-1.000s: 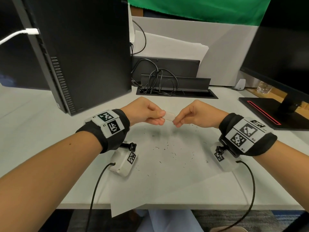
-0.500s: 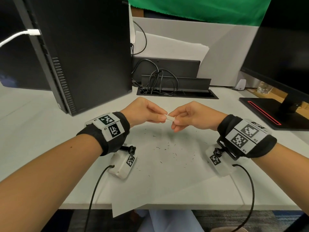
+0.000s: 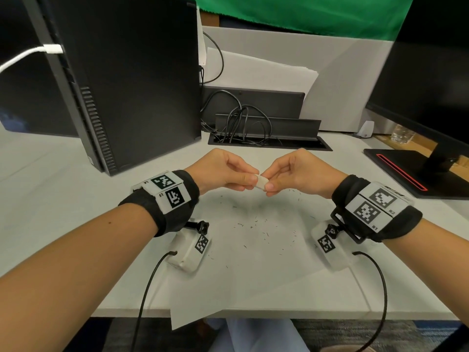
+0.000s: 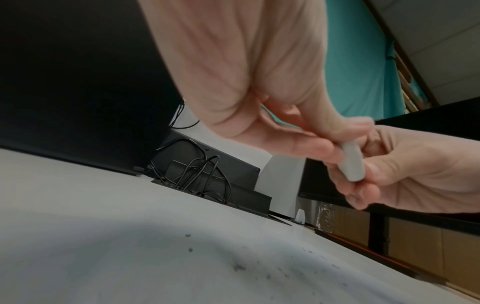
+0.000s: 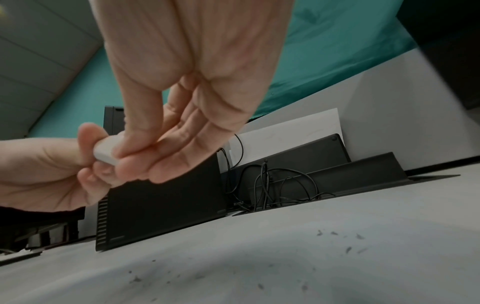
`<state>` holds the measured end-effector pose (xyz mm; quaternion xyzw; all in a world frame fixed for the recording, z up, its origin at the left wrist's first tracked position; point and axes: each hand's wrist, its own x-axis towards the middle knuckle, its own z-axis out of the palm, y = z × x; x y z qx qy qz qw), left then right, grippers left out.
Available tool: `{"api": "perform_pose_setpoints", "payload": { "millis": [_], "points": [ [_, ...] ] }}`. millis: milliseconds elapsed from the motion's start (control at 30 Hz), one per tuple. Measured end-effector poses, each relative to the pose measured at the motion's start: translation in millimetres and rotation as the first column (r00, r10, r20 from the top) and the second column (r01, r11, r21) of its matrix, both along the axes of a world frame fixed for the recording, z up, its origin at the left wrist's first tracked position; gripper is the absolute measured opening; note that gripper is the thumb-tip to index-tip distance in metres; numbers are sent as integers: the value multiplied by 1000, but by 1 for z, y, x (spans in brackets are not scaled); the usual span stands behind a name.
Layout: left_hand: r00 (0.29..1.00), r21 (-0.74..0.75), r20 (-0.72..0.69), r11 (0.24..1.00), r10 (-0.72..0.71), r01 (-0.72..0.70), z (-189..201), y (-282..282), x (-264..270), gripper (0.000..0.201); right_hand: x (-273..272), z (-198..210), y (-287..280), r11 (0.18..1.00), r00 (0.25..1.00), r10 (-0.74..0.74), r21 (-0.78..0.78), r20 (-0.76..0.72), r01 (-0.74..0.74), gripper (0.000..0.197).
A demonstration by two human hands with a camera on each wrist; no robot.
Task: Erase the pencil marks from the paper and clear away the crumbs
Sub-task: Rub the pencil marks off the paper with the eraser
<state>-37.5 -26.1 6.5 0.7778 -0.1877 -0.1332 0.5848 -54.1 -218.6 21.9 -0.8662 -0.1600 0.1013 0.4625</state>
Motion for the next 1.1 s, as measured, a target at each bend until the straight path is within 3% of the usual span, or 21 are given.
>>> {"api": "perform_pose_setpoints", "payload": {
  "millis": [167, 333, 433, 600, 833, 1000, 1100],
  "points": [
    [998, -7, -60, 1000, -18, 17, -1, -3, 1, 9, 0, 0, -3, 998, 1000, 4, -57, 9, -4, 12],
    [1000, 105, -11, 994, -10, 11, -6, -3, 2, 19, 3, 0, -7, 993, 999, -28, -117, 41, 33, 14],
    [998, 27, -52, 999, 21, -19, -5, -3, 1, 12, 3, 0, -7, 991, 999, -22, -130, 37, 26, 12],
    [998, -25, -44, 999, 39, -40, -2, -8, -2, 2, 0, 1, -6, 996, 999, -21, -91, 29, 24, 12],
    [996, 100, 83, 995, -29, 21, -2, -2, -1, 27, 0, 3, -9, 998, 999, -43, -41, 31, 44, 12],
    [1000, -21, 26, 1000, 1, 0, 1, -6, -4, 10, 2, 3, -9, 999, 1000, 5, -33, 13, -4, 12],
    [999, -7, 45, 1000, -3, 3, 0, -6, -4, 12, 3, 1, -10, 1000, 1000, 17, -1, 6, -17, 13]
  ]
}}
